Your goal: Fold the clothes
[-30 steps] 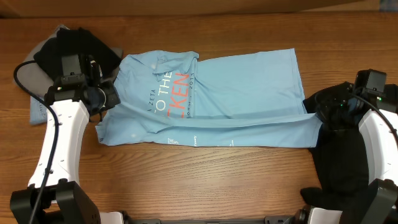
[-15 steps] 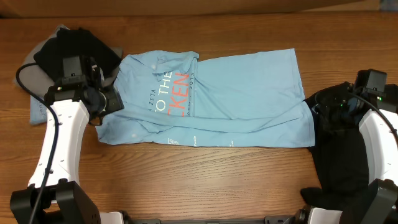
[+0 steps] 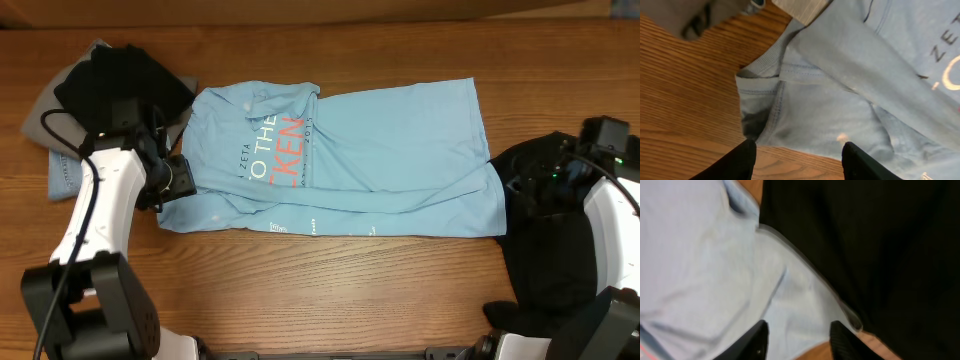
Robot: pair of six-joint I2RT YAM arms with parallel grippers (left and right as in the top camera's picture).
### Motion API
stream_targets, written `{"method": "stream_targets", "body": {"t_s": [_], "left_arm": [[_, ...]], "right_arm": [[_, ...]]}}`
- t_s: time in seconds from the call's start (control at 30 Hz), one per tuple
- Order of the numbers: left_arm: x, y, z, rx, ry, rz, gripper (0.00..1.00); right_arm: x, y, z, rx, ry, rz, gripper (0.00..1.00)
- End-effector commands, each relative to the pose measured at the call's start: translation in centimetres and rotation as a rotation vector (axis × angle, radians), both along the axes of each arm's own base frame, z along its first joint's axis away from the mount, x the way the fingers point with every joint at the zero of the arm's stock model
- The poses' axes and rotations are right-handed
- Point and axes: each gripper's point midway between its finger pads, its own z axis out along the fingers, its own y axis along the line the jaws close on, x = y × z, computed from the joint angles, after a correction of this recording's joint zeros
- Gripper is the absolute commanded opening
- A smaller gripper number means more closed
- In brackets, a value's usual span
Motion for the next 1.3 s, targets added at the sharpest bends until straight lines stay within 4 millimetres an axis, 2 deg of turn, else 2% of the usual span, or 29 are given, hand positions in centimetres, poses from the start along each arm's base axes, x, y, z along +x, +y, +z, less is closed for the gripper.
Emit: {"method": "stream_targets", "body": {"t_s": [0.0, 0.13, 0.23, 0.33, 0.4, 0.43, 0.5, 0.57, 0.63, 0.7, 0.9, 0.97, 1.03, 1.13, 1.2, 1.27], "left_arm": [[-0.3, 0.2, -0.6, 0.004, 0.024, -0.013, 0.57], [0.0, -0.1, -0.3, -0.014, 0.012, -0.015, 0.54], [0.1, -0.5, 0.3, -0.042, 0.011, -0.018, 0.54], [0.1, -0.5, 1.0, -0.047, 0.017, -0.021, 0.53], [0.2, -0.4, 1.3, -0.046, 0.014, -0.024, 0.53], [0.3, -0.3, 1.4, -0.045, 0.011, -0.023, 0.52], [0.4, -0.3, 1.6, -0.044, 0.006, -0.022, 0.53], [0.4, -0.3, 1.6, -0.044, 0.005, -0.022, 0.53], [0.4, -0.3, 1.6, -0.045, 0.005, -0.022, 0.52], [0.4, -0.3, 1.6, -0.045, 0.005, -0.022, 0.52], [0.3, -0.3, 1.6, -0.044, 0.008, -0.021, 0.53], [0.3, -0.2, 1.6, -0.045, 0.008, -0.017, 0.54], [0.4, 0.0, 1.6, -0.044, 0.004, -0.014, 0.55], [0.4, 0.2, 1.6, -0.044, 0.004, -0.008, 0.56], [0.3, 0.3, 1.6, -0.044, 0.005, -0.004, 0.56], [0.2, 0.3, 1.6, -0.045, 0.008, -0.003, 0.56]], "right_arm": [[1.1, -1.7, -0.1, -0.019, -0.022, -0.035, 0.35], [2.3, -2.3, -2.4, -0.004, -0.002, -0.05, 0.33], [3.2, -2.7, -5.1, 0.008, 0.027, -0.05, 0.43], [3.8, -2.7, -7.0, 0.028, 0.04, -0.046, 0.47], [4.1, -2.6, -8.0, 0.041, 0.048, -0.041, 0.46], [3.9, -2.7, -8.4, 0.029, 0.062, -0.04, 0.43], [2.9, -4.0, -9.6, -0.042, 0.131, -0.067, 0.28], [0.8, -6.6, -10.7, -0.167, 0.244, -0.172, 0.17], [-1.2, -9.5, -11.1, -0.268, 0.321, -0.31, 0.14], [-2.2, -11.6, -11.2, -0.282, 0.327, -0.398, 0.13], [-4.9, -17.3, -10.3, -0.211, 0.287, -0.583, 0.14], [-5.1, -18.4, -9.7, -0.17, 0.258, -0.579, 0.18], [-4.2, -18.8, -8.7, -0.096, 0.191, -0.543, 0.37], [-2.2, -19.2, -5.7, -0.044, 0.09, -0.484, 0.55], [-1.5, -19.4, -3.2, -0.068, 0.062, -0.466, 0.58], [-0.3, -18.7, -0.7, -0.076, 0.018, -0.434, 0.58]]}}
